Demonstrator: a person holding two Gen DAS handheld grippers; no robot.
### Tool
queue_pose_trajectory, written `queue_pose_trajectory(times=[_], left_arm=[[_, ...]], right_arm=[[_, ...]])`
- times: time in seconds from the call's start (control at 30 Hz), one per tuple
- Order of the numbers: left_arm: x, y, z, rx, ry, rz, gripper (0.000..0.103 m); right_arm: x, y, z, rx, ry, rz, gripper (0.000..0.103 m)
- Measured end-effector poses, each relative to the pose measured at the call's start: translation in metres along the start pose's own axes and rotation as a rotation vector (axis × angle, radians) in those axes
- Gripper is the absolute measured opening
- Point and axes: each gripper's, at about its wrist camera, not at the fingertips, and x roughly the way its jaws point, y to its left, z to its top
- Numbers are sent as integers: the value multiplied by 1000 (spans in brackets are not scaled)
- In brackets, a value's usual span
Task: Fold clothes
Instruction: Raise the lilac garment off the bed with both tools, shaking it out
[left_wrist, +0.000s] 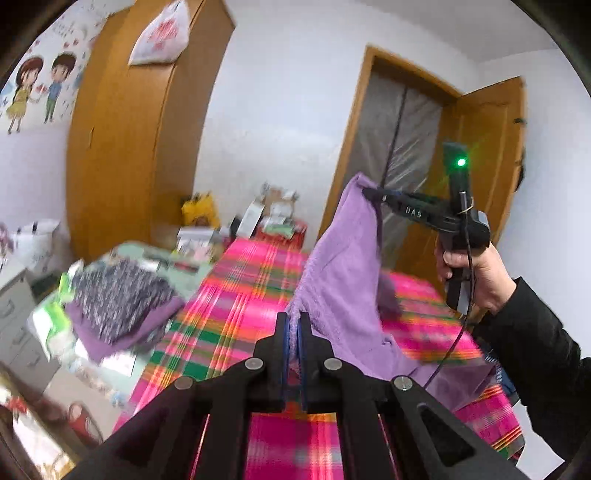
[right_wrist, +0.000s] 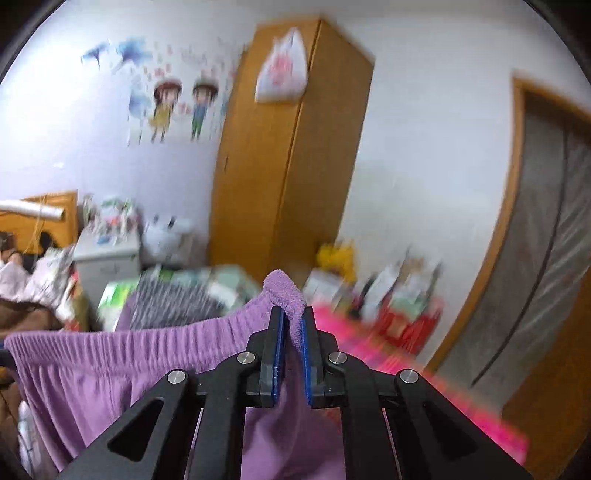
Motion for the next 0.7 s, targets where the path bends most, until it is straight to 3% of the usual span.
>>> queue_pose_trajectory(times=[0.13,0.2,0.3,0.4,0.6,0.7], left_arm=[[41,19,-36,-53,169,37,4],[59,33,-58,-108,250,56,4],[58,51,-82,-180,286,70,5],[46,70,-96,-257,285,89,8],[39,83,-113,-374,323,73,8],[32,84,-117,-416,304,44,9]], right_arm=[[67,17,-53,18,222,97,11],[94,27,-77,-3,325,140,19],[98,31,-92,-11,328,172,34],[96,17,-89,30,293,190,41],[122,4,-89,47,357,224,43],[138,8,-83,90,378,294,43]])
